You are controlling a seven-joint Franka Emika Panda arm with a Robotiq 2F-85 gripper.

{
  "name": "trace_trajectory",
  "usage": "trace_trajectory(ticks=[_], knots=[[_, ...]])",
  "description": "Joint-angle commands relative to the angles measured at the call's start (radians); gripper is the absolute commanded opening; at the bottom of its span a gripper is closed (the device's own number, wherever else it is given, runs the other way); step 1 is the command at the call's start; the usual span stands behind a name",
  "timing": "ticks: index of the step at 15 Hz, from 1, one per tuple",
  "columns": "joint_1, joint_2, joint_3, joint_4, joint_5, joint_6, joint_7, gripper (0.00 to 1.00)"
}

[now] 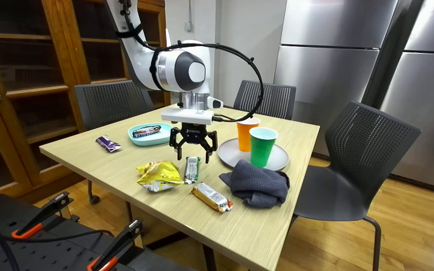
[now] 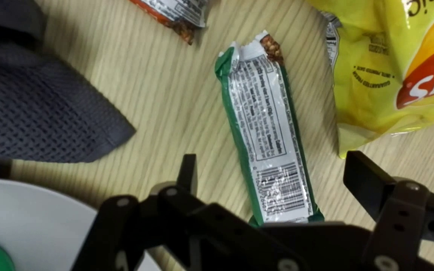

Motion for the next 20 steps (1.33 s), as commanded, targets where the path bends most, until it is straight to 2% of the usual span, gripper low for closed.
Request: trace_trajectory(ticks=[1,8,9,10,11,17,18,20], knots=[[-0.005,0.024,-0.007,0.011,-0.046,0.034,0.013,1.0],[-0.004,0.04,-0.011,0.013,-0.067,0.045,0.015,1.0],[-0.001,0.043,-0.013,0.012,-0.07,0.05,0.019,0.75],[-0.002,0.045,-0.013,0.013,-0.069,0.049,0.02,0.72],[-0.001,0.046,-0.013,0.013,-0.067,0.048,0.022,0.65],[-0.008,0.039,-0.002,0.012,-0.05,0.037,0.023,0.18],[-0.009,0.027,0.002,0.004,-0.044,0.037,0.026,0.13],[-0.018,0.001,0.019,-0.01,-0.027,0.031,0.016,0.12]])
